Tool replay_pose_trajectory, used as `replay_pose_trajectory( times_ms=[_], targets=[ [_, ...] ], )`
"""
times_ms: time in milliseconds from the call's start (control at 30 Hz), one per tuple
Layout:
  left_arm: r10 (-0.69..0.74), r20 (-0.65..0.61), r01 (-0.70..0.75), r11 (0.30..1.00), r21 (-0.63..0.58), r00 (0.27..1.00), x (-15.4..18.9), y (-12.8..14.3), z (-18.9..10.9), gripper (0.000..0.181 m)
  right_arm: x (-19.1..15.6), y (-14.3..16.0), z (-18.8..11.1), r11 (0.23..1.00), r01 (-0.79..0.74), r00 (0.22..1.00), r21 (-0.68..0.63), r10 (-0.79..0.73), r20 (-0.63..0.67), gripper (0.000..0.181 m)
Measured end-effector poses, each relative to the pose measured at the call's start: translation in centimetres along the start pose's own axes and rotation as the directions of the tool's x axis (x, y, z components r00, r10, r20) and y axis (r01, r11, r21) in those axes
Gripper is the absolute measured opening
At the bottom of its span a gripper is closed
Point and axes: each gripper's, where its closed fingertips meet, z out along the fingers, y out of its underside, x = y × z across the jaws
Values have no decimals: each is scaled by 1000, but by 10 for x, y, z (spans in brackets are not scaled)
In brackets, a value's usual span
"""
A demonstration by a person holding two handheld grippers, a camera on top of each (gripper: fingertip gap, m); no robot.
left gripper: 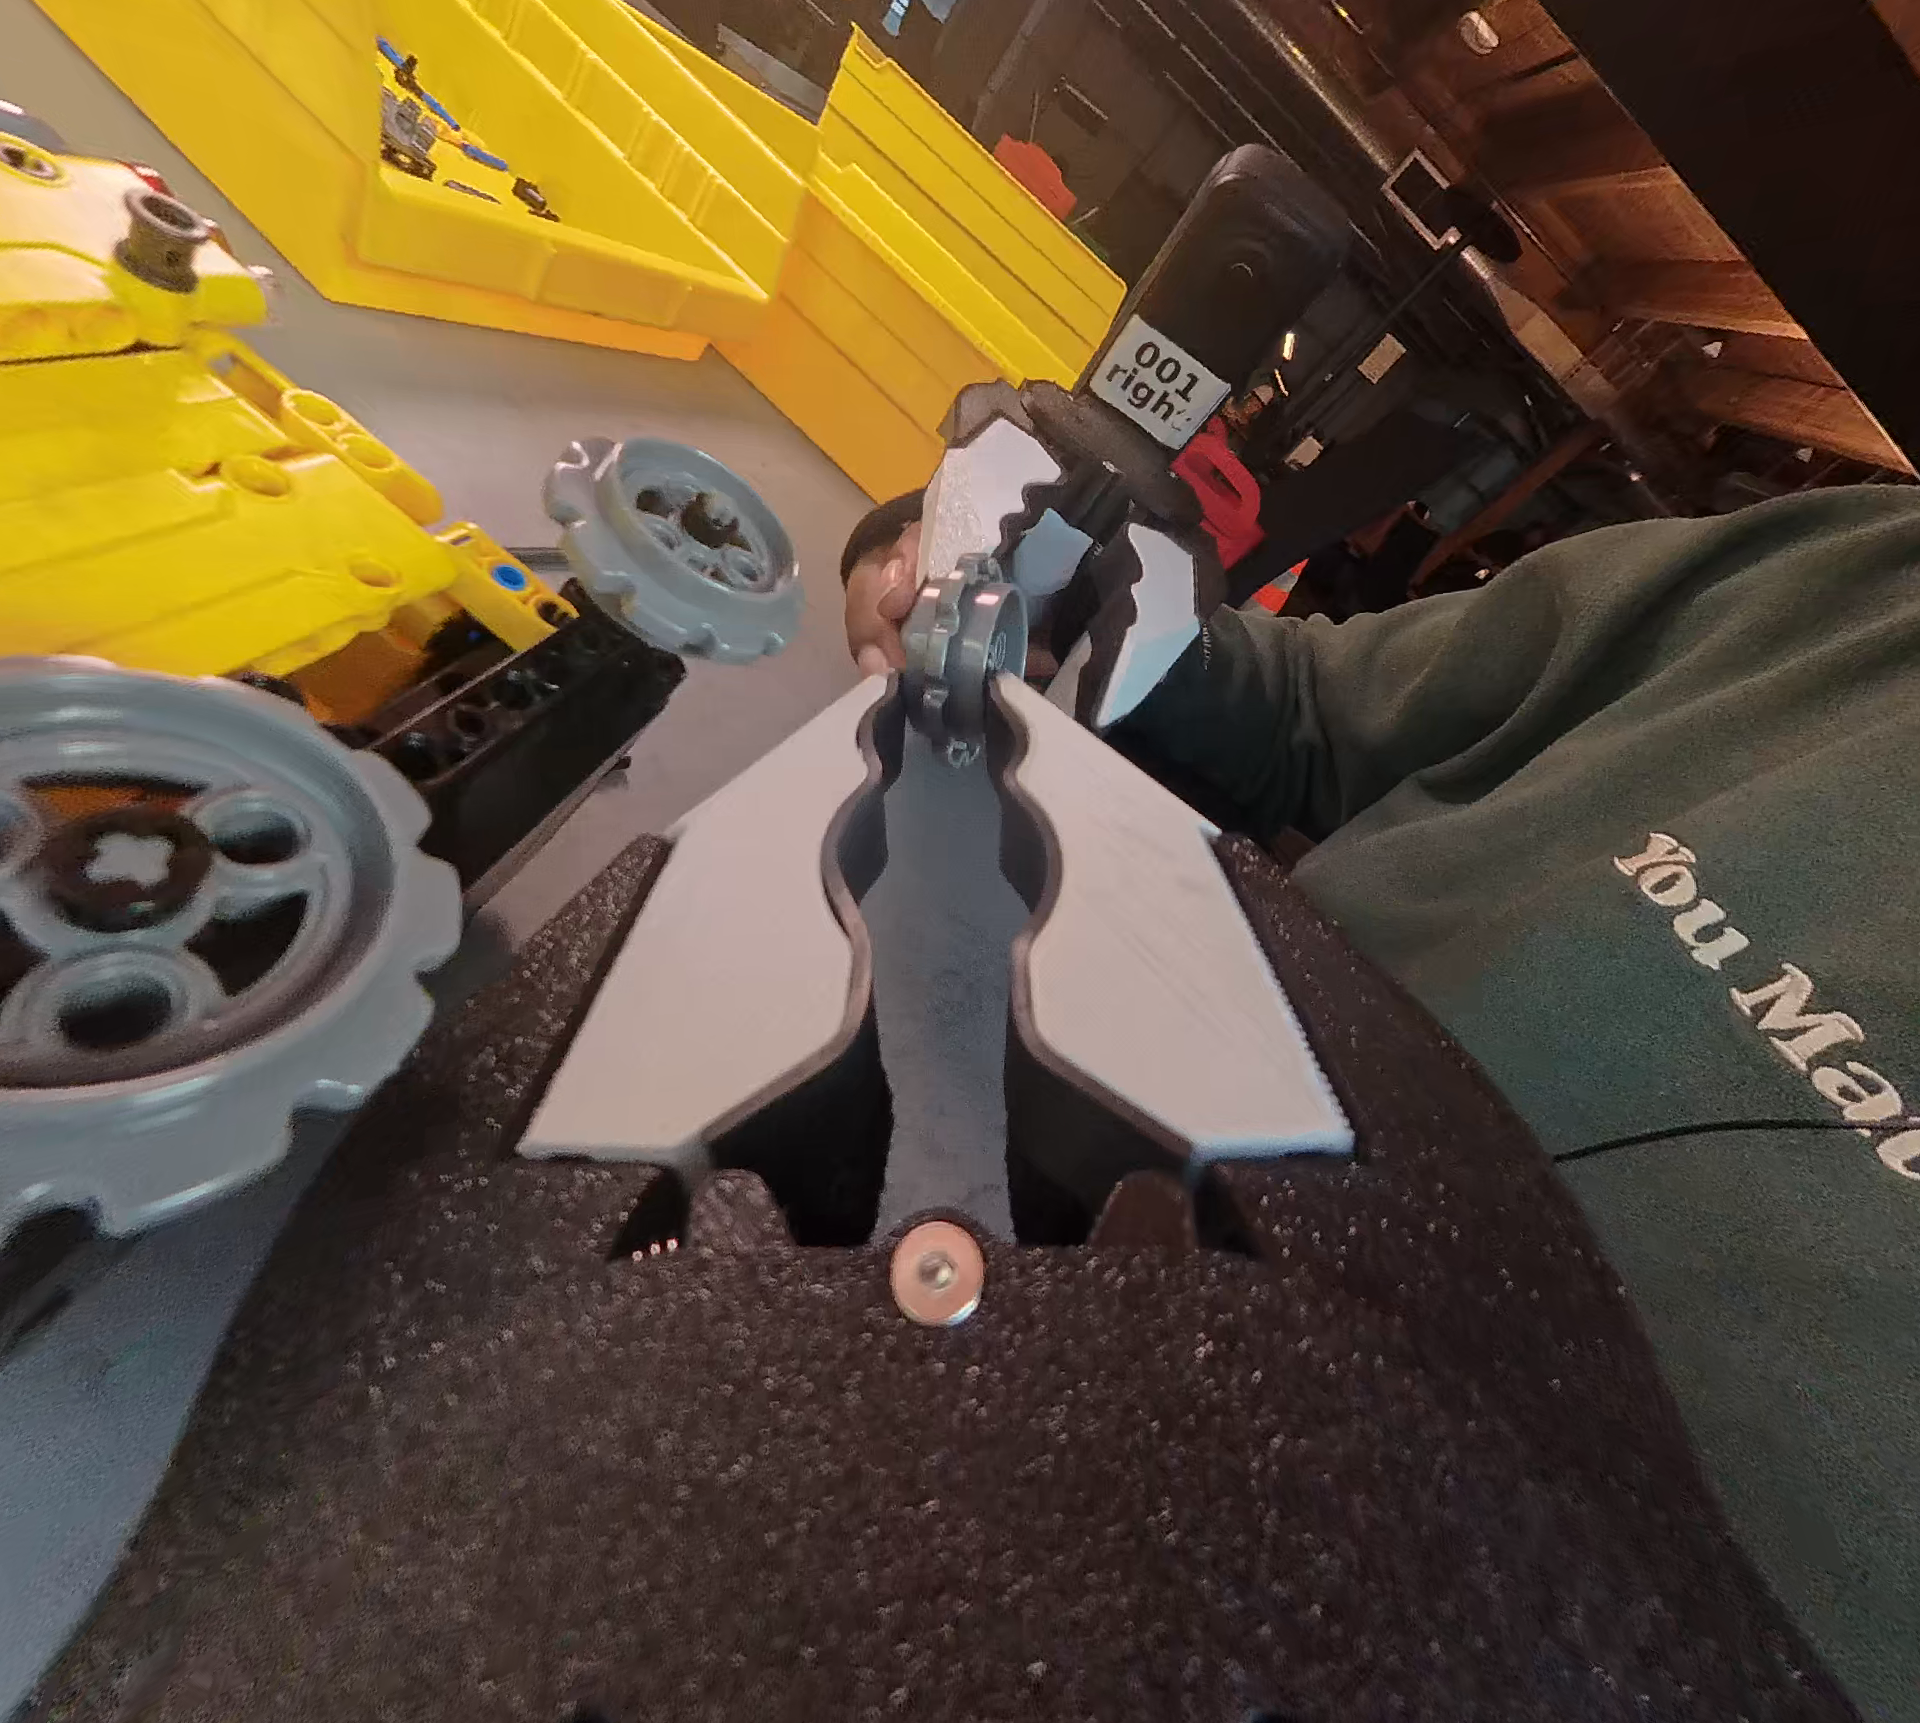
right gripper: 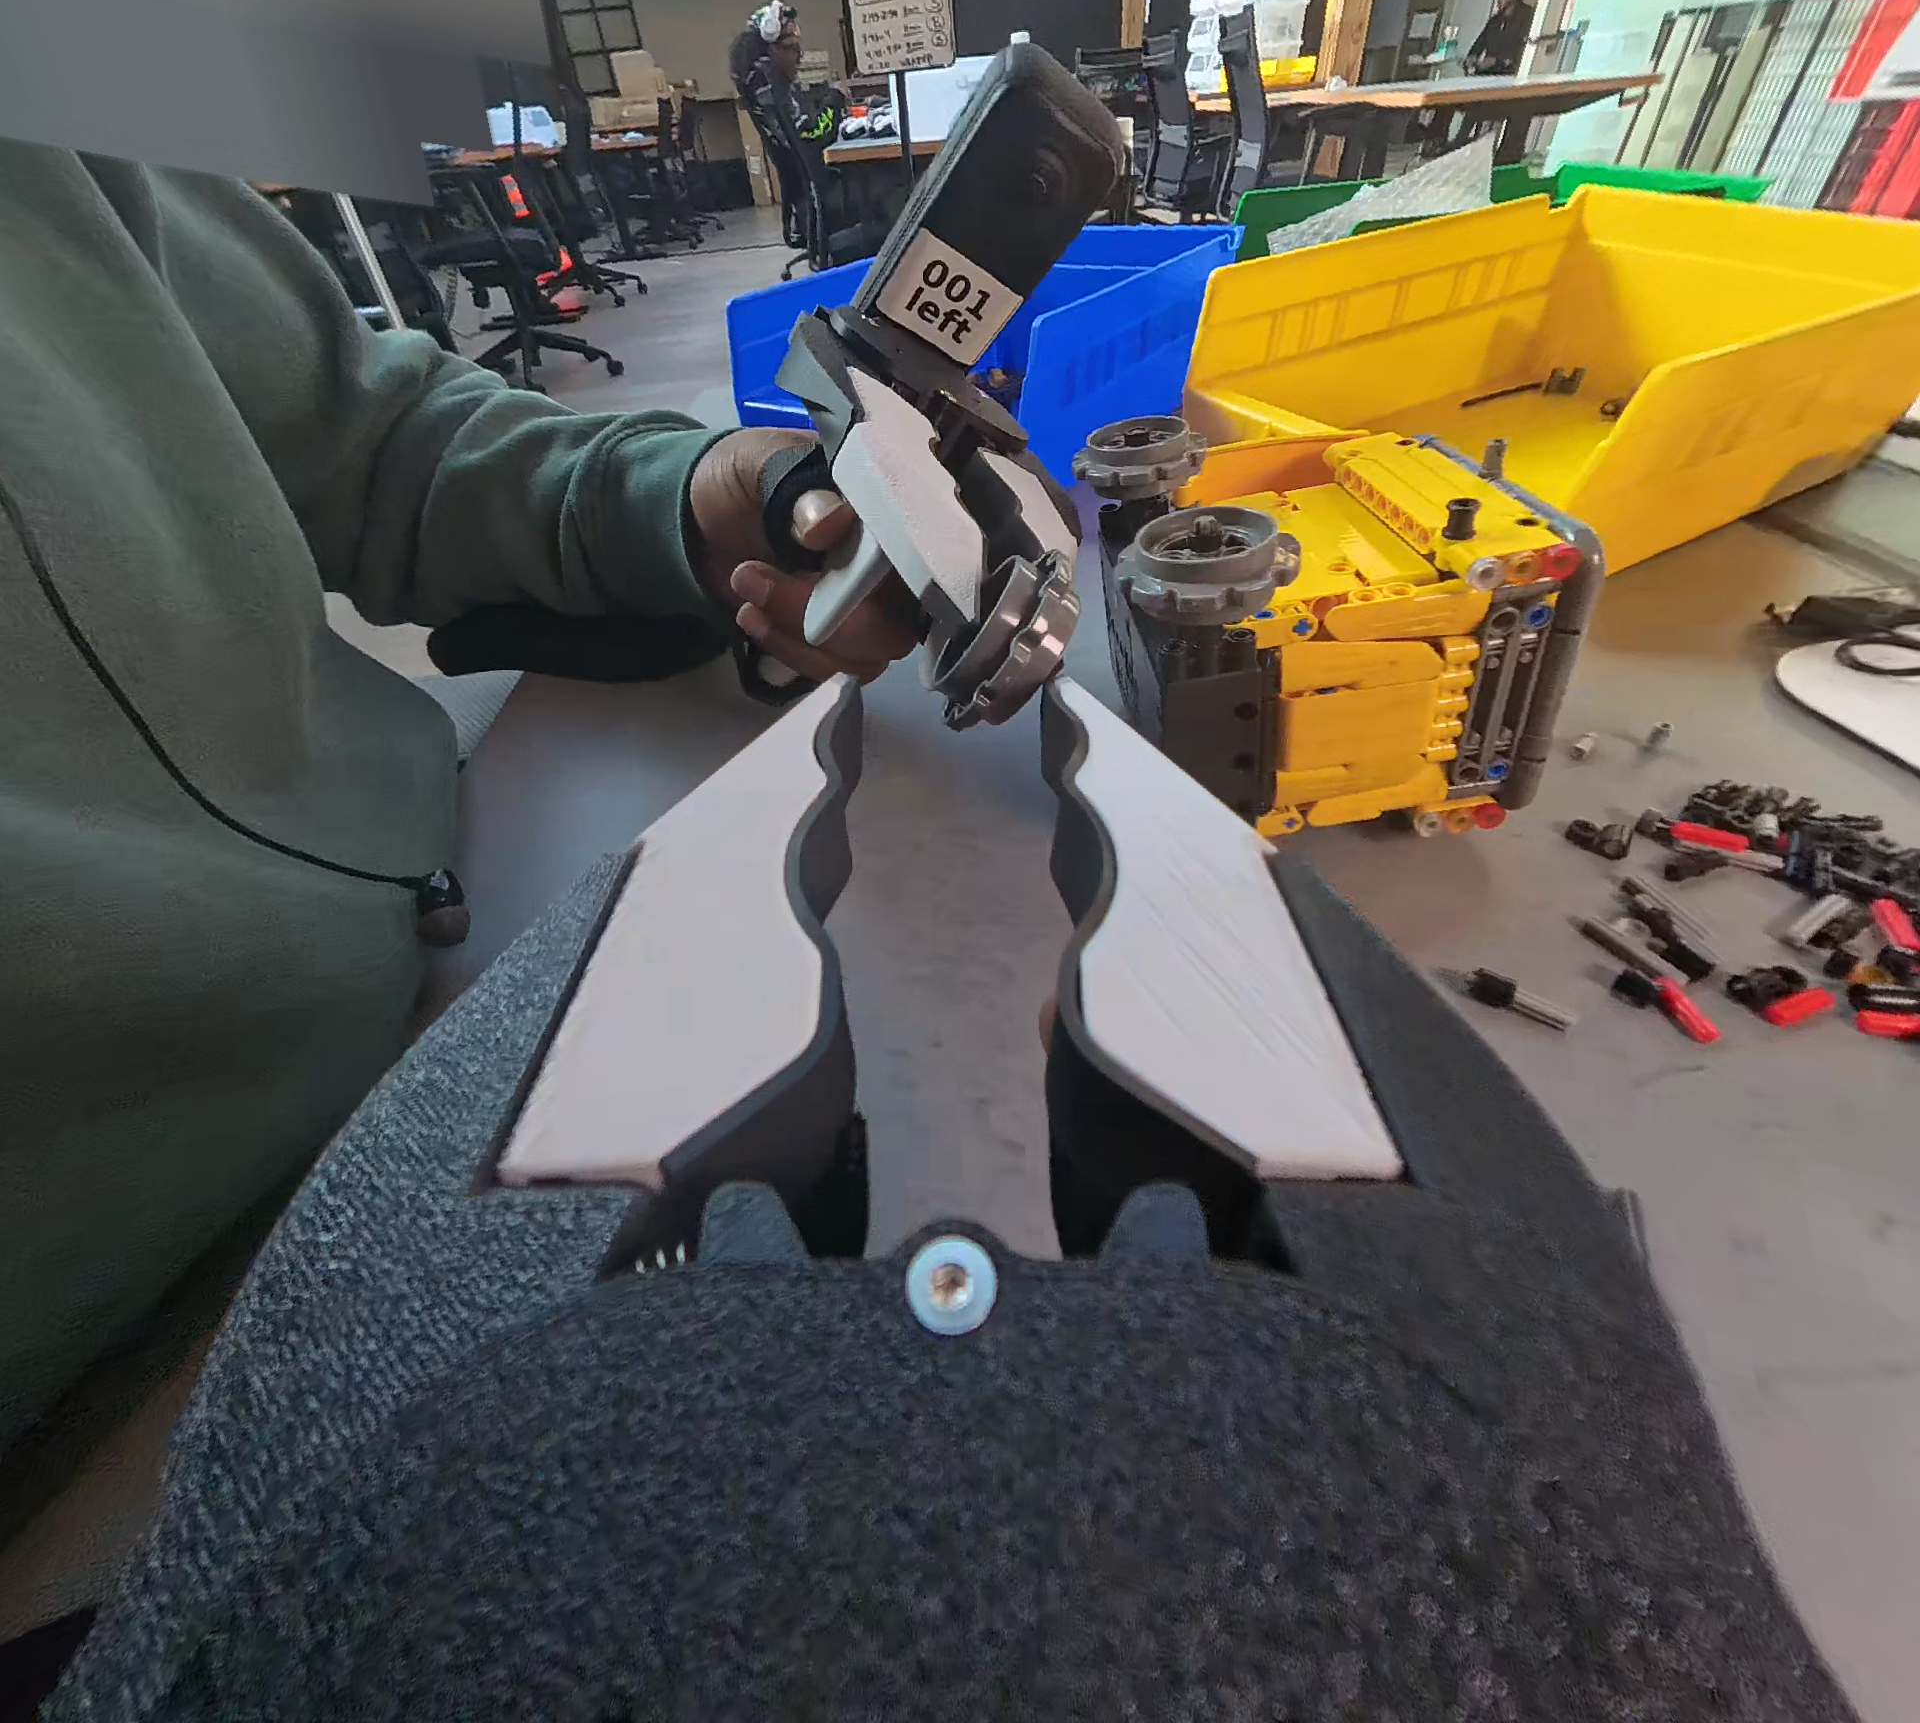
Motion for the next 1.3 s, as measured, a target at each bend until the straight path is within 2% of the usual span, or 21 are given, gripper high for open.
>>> replay_pose_trajectory(
  times_ms=[167,300,367,467,567,633,733,833,1000,1100,1300],
  targets=[
    [55,45,-54,998,-14,998,-2,1,0,14,11,-1,1,994,-111,993,15,111,-26,18],
    [81,6,-80,996,-40,997,5,5,2,15,5,-5,-3,982,-184,982,32,182,58,16],
    [96,-31,-98,993,-70,995,10,9,2,19,2,0,-5,973,-229,968,-24,230,101,16],
    [183,16,-178,969,-173,983,3,21,1,28,3,19,-8,914,-373,913,-160,392,113,16],
    [345,45,-319,906,-279,938,-1,33,-1,35,-5,37,-12,805,-527,806,-273,575,139,15],
    [454,44,-409,837,-364,890,-4,46,-1,37,-7,46,-11,777,-547,787,-311,604,124,15],
    [581,29,-498,722,-480,814,-12,68,3,40,-12,67,-8,769,-486,826,-415,560,71,15],
    [631,14,-526,659,-538,776,-17,82,9,39,-18,76,-5,767,-434,853,-472,519,59,15],
    [656,9,-523,610,-595,755,-24,94,12,38,-11,83,-7,778,-328,925,-536,381,-12,17],
    [648,5,-509,602,-616,761,-26,98,11,28,1,86,-9,792,-275,956,-545,283,-72,12],
    [641,25,-486,606,-630,767,-30,98,9,29,3,84,-11,814,-133,991,-565,126,-53,24]
  ],
)
